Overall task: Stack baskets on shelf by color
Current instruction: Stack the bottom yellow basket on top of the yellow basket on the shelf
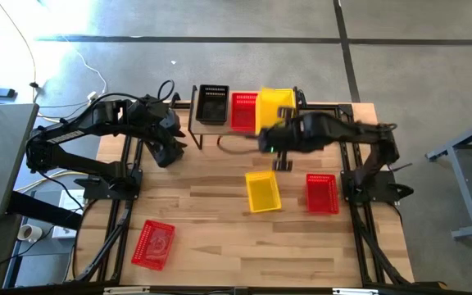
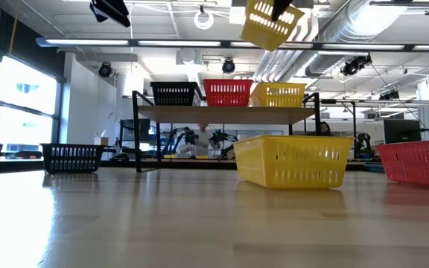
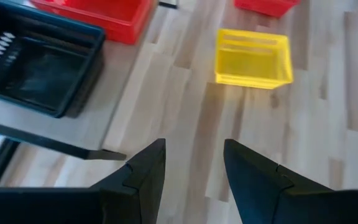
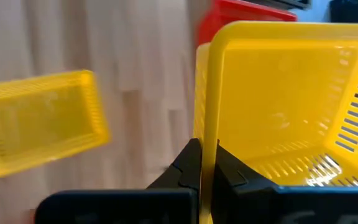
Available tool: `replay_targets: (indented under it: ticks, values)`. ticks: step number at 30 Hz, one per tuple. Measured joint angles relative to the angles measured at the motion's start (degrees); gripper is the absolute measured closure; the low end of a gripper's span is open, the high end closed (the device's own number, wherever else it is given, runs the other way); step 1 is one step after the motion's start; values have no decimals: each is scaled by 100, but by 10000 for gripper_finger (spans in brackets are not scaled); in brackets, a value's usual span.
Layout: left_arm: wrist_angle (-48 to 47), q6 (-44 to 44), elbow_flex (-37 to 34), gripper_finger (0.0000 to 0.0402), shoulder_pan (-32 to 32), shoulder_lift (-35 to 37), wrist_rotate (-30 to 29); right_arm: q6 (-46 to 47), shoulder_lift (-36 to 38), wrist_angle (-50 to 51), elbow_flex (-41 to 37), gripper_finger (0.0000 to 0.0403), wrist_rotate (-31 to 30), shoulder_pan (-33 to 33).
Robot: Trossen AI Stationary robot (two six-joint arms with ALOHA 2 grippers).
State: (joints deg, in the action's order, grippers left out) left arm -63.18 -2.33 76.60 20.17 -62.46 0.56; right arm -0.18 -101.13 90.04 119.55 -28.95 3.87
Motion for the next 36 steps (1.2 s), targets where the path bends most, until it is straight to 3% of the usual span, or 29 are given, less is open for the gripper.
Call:
replay_targets:
  ticks: [10,14,19,29,36]
  values:
    - [0,1,0,248,2,0,-150,-1678,141,6,-160,403,97,-1538]
    - [0,0,0,248,8,0,-302,-2014,126,7,-481,403,496,-1975]
    - [0,2,0,248,8,0,-525,-2484,124,-185,-605,403,597,-2118]
    - [0,0,0,248,8,0,-619,-2425,33,-176,-605,403,1346,-2228]
    - [2,0,0,248,8,0,-619,-2420,-205,-135,-605,403,1291,-2317]
